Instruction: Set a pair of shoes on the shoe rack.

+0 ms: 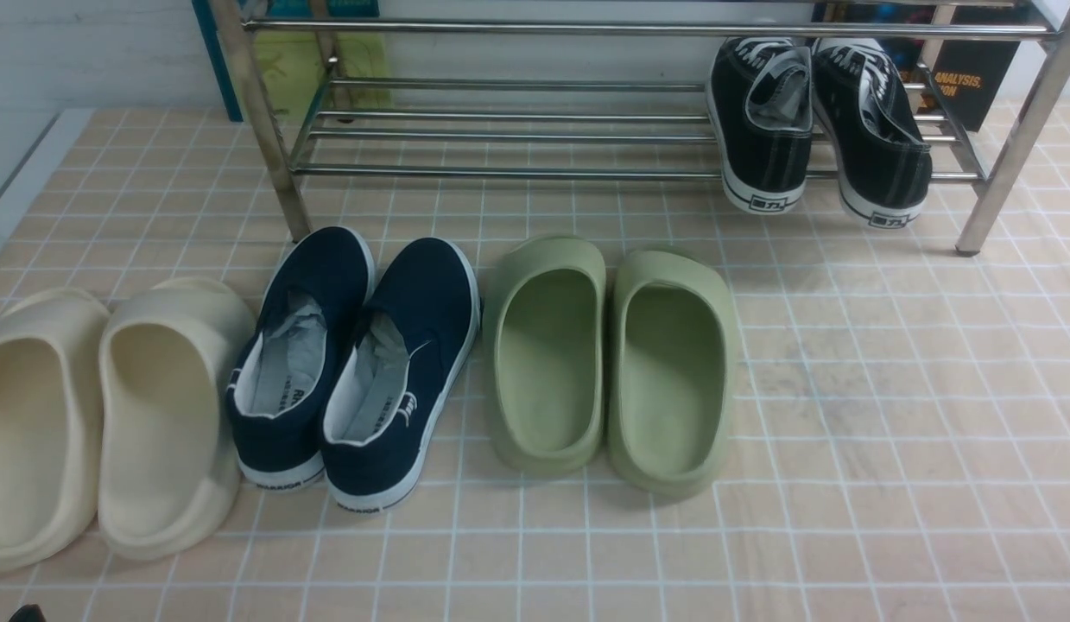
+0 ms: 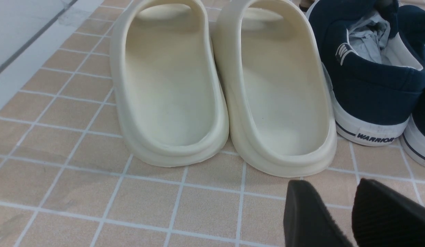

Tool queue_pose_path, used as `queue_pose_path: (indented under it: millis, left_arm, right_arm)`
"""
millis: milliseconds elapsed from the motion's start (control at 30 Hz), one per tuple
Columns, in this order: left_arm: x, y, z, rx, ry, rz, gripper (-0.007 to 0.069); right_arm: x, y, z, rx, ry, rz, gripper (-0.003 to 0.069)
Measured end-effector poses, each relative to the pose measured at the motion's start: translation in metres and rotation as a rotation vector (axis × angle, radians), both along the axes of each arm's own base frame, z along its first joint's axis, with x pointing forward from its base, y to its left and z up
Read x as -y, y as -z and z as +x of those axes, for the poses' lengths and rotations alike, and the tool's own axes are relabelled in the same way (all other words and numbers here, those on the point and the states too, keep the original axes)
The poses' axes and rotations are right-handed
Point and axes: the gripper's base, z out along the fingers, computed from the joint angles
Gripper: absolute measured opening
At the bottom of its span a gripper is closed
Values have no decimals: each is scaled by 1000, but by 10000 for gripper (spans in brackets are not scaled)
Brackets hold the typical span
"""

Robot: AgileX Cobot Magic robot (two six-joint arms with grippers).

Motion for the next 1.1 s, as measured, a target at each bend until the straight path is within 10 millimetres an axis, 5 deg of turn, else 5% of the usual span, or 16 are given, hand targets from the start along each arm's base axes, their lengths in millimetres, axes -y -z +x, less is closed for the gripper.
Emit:
queue_pose_path:
  millis: [1100]
  left_arm:
    - [0, 0, 0, 0, 0, 0, 239]
  right_arm:
    - [0, 0, 0, 0, 0, 0, 8]
